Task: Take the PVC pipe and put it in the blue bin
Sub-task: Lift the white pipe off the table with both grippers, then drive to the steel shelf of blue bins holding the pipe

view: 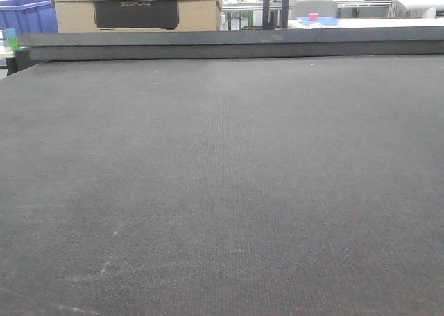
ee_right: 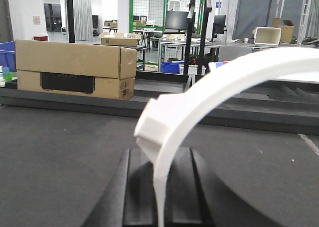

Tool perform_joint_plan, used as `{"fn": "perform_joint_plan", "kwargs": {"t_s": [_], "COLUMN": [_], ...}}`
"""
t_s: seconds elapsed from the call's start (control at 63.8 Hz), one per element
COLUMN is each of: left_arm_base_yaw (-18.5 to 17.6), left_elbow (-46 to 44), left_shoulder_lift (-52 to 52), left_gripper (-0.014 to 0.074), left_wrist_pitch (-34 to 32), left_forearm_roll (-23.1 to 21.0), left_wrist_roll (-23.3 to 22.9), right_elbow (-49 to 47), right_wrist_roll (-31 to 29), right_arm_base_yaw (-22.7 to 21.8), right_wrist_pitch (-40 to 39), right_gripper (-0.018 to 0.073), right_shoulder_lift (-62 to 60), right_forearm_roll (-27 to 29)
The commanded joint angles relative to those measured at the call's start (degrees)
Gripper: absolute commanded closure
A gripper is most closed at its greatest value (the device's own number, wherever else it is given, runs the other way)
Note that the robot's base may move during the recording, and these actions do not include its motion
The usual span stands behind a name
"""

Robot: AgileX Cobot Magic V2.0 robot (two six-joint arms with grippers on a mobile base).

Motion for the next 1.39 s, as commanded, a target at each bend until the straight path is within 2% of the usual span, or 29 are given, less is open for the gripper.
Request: {"fn": "perform_joint_plan", "kwargs": {"t_s": [0.0, 1.379], "left_arm_base_yaw": [-0.24, -0.24], "left_elbow": [-0.06, -0.06], "left_shoulder_lift": [-0.31, -0.31], "left_gripper": [0.0707, 0.0707], "left_wrist_pitch": [-1.27, -1.27], "left_forearm_roll": [-0.16, -0.16], "left_wrist_roll": [-0.42, -0.42], "right_elbow": [0.12, 0.12], "right_wrist_roll": [-0.13, -0.13], "right_arm_base_yaw": [0.13, 0.13], "right_wrist_pitch": [-1.42, -1.55], "right_gripper": [0.0727, 0.0727], "right_shoulder_lift": [-0.24, -0.24], "right_forearm_roll": [-0.15, -0.15]}}
